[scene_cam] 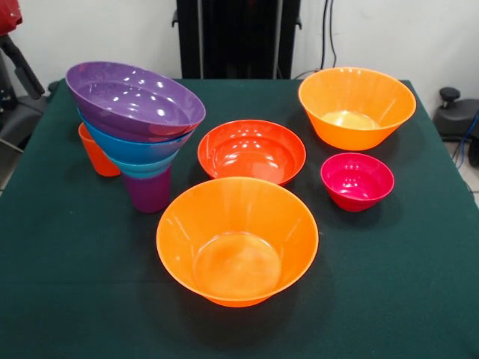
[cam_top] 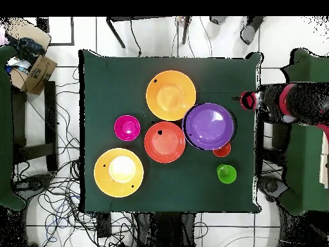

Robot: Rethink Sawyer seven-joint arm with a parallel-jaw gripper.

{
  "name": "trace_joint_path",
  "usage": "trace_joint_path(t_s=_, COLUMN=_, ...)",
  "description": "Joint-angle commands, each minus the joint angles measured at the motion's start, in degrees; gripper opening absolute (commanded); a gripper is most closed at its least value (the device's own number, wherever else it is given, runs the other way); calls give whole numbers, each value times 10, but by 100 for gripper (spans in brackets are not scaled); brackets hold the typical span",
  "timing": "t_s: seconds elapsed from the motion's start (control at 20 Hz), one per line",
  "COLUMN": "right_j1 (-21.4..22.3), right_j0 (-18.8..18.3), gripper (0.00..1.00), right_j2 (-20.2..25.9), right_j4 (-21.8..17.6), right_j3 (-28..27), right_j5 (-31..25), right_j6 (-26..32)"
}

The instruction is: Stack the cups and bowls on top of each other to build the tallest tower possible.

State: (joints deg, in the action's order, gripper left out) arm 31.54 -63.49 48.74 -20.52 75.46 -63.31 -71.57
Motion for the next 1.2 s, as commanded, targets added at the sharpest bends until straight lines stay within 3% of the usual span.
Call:
trace_joint_path(t_s=0.05, right_j1=2, right_j0=44, gripper=100, right_j2=-34, right_j4=-6, right_j3=-39, right_j5=-63, right_j6=20)
trace_joint_path(t_s=0.25, right_j1=12, right_j0=73, gripper=100, right_j2=-44, right_j4=-32, right_j3=-89, right_j5=-20, right_j6=-11)
trace_joint_path(t_s=0.55, right_j1=39, right_j0=120, gripper=100, right_j2=-73, right_j4=-26, right_j3=-125, right_j5=-44, right_j6=-65)
trace_joint_path(t_s=0.9, right_j1=66, right_j0=153, gripper=100, right_j2=-106, right_j4=-9, right_j3=-51, right_j5=19, right_j6=-126)
trace_joint_path(t_s=1.2, right_j1=123, right_j0=191, gripper=100, right_j2=-137, right_j4=12, right_j3=-12, right_j5=17, right_j6=-188)
